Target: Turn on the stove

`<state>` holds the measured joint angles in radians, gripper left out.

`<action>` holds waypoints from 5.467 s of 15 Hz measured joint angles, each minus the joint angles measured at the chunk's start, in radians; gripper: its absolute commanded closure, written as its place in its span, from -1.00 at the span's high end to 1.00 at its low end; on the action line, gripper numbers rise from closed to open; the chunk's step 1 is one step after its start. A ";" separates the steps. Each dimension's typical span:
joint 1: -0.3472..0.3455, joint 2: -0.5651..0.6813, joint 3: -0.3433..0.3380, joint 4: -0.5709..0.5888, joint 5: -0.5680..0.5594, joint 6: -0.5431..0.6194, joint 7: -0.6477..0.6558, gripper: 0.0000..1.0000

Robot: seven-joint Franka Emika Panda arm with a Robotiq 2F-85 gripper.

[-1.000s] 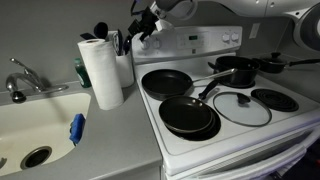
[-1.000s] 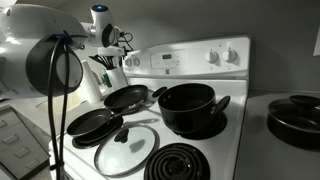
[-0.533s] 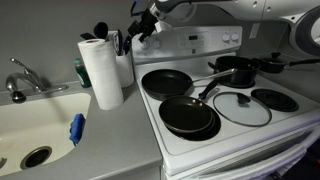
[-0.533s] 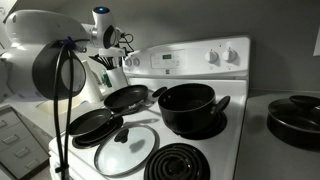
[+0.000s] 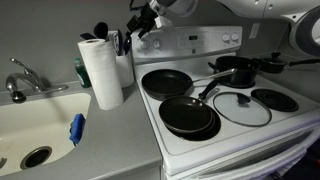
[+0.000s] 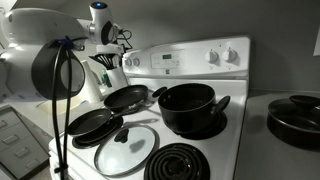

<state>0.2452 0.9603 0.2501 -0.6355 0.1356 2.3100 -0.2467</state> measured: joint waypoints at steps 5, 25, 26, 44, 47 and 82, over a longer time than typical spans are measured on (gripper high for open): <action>-0.001 0.009 0.000 0.005 0.000 -0.002 -0.002 1.00; -0.004 0.077 0.025 0.082 -0.002 -0.014 -0.063 1.00; -0.003 0.078 0.025 0.082 -0.006 -0.014 -0.072 1.00; 0.013 0.097 0.020 0.144 -0.027 -0.027 -0.120 1.00; 0.022 0.104 0.000 0.206 -0.027 -0.087 -0.119 1.00; 0.020 0.147 -0.006 0.225 -0.021 -0.115 -0.109 1.00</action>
<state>0.2656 1.1075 0.2438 -0.4104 0.1149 2.1948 -0.3555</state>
